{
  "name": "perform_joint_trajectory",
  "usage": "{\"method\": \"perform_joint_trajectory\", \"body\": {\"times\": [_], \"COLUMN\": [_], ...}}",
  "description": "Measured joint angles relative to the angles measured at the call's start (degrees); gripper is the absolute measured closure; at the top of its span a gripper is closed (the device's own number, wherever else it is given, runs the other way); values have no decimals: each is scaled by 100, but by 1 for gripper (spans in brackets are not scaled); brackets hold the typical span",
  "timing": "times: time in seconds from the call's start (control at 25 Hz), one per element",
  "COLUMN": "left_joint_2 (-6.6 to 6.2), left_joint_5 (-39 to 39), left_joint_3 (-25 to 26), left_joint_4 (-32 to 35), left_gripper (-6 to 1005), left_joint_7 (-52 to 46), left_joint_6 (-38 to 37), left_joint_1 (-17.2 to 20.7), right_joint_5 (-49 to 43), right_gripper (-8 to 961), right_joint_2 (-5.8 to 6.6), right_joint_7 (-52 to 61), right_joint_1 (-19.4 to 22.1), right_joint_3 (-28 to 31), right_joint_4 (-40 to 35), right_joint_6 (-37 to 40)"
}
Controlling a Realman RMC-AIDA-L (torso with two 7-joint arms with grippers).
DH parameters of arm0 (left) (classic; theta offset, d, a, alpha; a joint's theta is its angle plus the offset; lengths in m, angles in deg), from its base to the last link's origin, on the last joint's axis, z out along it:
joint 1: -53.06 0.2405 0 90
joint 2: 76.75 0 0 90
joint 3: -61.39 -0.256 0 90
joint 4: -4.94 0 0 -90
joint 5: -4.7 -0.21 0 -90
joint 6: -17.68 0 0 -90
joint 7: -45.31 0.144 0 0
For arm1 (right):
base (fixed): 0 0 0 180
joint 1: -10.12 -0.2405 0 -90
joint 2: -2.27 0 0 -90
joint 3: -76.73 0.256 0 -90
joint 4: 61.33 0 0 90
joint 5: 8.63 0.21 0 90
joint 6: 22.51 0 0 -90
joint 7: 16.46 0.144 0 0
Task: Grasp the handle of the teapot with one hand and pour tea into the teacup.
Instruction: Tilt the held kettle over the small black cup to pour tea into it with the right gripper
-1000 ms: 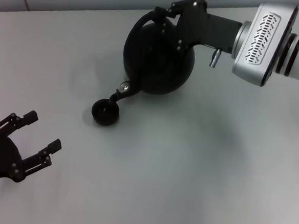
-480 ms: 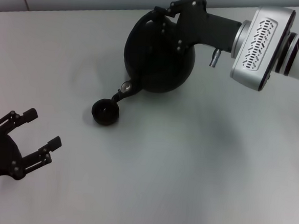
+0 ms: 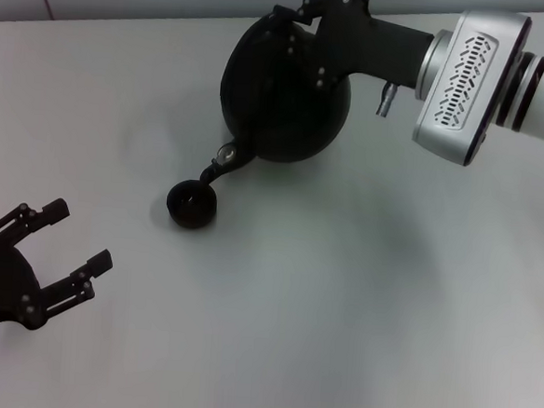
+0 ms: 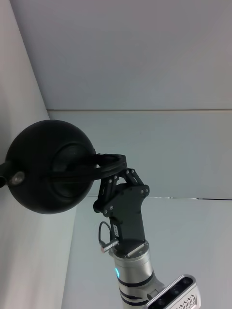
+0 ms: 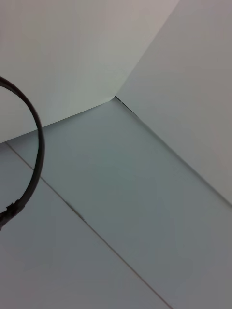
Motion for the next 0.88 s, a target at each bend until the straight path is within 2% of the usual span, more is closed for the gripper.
{"method": "perform_joint_trajectory", "body": {"times": [0.64, 0.88], "left_joint_2": [2, 1], "left_joint_5": [14, 63], "left_joint_3": [0, 0], "left_joint_4": [-67, -71], "left_gripper": [186, 186], "left_joint_7": [0, 0], "left_joint_6": [-4, -4], "left_joint_1": [15, 5], "right_joint_5": [20, 20], "right_gripper": [871, 872], "right_joint_2": [-19, -10], "right_joint_7": [-192, 523], "right_joint_1": [-10, -8], "right_joint_3": [-157, -148], "right_joint_4": [0, -47], "right_joint_6": [-12, -6]}}
